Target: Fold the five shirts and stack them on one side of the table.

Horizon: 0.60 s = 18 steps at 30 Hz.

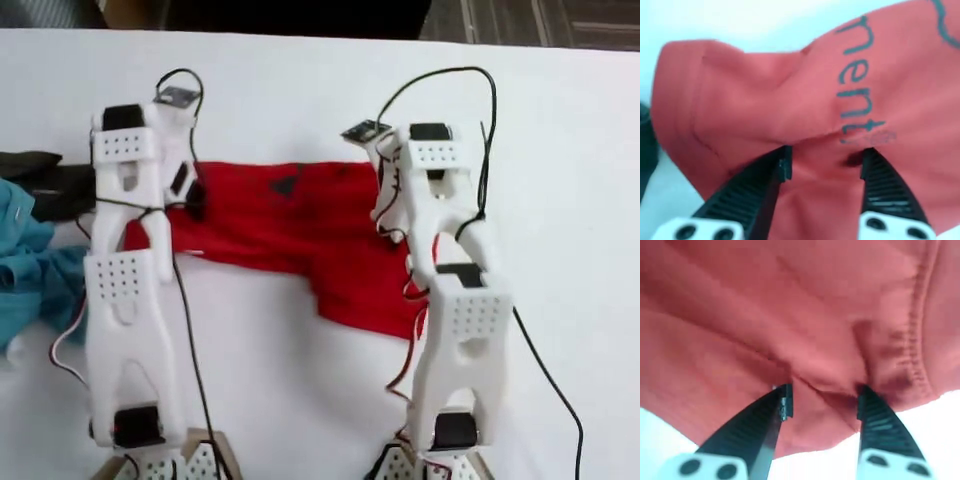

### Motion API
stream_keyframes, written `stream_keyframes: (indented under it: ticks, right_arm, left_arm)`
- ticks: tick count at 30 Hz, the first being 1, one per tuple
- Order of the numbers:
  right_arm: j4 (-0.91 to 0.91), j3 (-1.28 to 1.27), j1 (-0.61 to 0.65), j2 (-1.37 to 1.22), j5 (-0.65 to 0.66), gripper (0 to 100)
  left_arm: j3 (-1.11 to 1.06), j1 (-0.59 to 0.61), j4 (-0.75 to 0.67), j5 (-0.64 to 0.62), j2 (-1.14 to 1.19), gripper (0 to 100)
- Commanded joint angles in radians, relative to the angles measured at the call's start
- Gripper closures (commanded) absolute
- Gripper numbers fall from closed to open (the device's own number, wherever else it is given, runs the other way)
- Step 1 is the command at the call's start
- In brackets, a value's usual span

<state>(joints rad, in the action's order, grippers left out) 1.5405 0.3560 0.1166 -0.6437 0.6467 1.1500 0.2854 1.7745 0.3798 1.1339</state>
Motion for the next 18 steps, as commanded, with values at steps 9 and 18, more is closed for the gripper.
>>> stream_keyframes:
  ticks: [9, 18]
  right_arm:
    - [-0.351, -0.792, 0.03, 0.518, 0.035, 77.9]
    - [-0.478, -1.017, 0.036, 0.588, 0.058, 77.9]
  left_arm:
    - [-0.53, 0.046, -0.003, 0.035, -0.439, 76]
    - [-0.805, 0.071, -0.281, 0.068, -0.445, 76]
